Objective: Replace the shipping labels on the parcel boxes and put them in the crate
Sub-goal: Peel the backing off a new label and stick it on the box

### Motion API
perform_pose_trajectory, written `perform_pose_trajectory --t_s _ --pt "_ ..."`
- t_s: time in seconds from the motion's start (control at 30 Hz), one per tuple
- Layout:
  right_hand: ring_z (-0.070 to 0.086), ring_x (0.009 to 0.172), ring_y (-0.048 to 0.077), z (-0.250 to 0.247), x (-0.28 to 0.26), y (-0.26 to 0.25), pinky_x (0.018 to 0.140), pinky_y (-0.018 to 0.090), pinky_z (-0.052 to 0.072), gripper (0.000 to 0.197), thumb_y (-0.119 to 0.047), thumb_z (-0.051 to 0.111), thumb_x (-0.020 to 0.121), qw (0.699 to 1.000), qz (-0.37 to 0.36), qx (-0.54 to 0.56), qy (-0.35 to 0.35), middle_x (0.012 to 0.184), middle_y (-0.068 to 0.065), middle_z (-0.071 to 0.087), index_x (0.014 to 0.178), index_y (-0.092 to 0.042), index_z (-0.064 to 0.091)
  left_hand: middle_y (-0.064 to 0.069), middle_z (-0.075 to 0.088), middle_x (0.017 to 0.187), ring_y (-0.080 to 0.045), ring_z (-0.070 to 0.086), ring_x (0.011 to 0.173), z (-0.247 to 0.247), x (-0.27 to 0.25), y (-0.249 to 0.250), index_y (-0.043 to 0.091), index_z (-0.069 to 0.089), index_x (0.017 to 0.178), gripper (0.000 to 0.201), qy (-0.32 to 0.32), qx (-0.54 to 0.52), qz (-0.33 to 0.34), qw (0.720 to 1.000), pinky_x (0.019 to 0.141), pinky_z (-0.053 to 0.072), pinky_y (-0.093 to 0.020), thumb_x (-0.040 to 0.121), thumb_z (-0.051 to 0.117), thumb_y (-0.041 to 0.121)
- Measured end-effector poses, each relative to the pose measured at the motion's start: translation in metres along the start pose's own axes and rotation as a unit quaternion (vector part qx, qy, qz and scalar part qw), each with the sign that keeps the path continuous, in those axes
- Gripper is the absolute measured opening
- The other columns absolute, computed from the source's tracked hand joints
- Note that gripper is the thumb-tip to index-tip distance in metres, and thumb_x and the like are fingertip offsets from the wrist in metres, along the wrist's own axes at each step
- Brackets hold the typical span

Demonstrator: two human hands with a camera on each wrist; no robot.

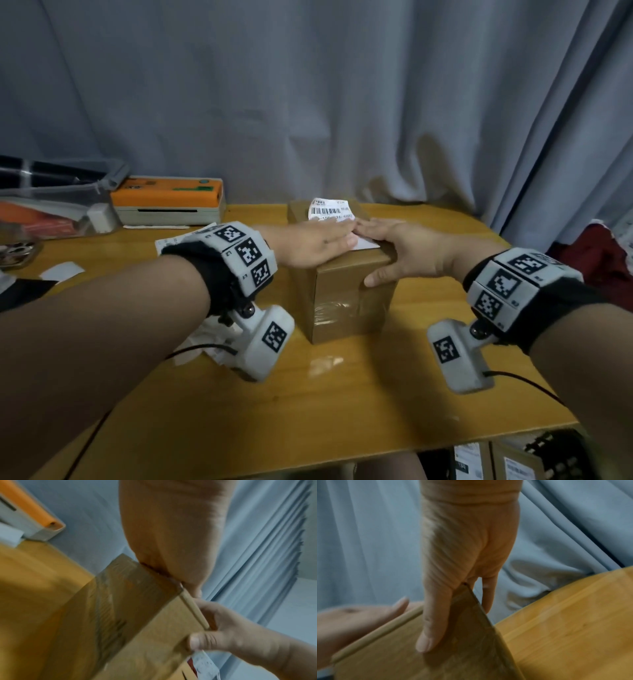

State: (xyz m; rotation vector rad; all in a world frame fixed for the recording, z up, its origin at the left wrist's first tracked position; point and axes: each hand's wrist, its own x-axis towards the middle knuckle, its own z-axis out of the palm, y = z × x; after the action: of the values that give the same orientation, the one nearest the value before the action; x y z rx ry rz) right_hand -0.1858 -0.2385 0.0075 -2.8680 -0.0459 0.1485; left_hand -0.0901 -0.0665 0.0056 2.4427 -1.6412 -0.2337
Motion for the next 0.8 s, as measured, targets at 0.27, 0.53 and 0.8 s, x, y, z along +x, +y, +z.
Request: perform_pose_trajectory --t_s 0.27,0.53,0.8 --pt "0.011 0.146 0.010 0.006 -0.002 -0.007 0.118 0.025 0.008 0.100 -0.037 0.082 0.067 0.998 0.034 0.040 0.030 0.157 -0.008 0.022 0.149 -0.021 0.026 0.010 0.008 0.158 -0.005 0.006 0.144 -0.006 -0.038 0.012 0.023 0.011 0.151 0.062 -0.124 0.031 -0.011 0.992 0.109 0.000 -0.014 0.097 0.023 0.050" --pt "0.042 0.129 0.020 0.017 -0.006 -0.020 0.108 0.027 0.033 0.097 -0.033 0.085 0.065 0.989 0.059 0.101 0.086 0.141 0.001 0.046 0.145 -0.017 0.034 -0.002 0.049 0.137 -0.018 0.042 0.131 -0.005 -0.047 0.027 0.008 0.042 0.138 0.050 0.090 -0.046 -0.040 0.994 0.100 0.028 -0.016 0.099 0.033 0.038" --pt "0.032 0.137 0.009 0.019 -0.008 -0.014 0.092 0.005 0.028 0.123 -0.006 0.077 0.073 0.970 0.075 0.220 0.074 0.155 -0.005 0.026 0.148 -0.014 -0.021 -0.003 0.030 0.153 -0.019 0.030 0.139 0.010 -0.020 0.039 0.012 0.027 0.147 0.068 -0.051 0.043 0.031 0.997 0.117 0.021 -0.029 0.093 0.037 0.053"
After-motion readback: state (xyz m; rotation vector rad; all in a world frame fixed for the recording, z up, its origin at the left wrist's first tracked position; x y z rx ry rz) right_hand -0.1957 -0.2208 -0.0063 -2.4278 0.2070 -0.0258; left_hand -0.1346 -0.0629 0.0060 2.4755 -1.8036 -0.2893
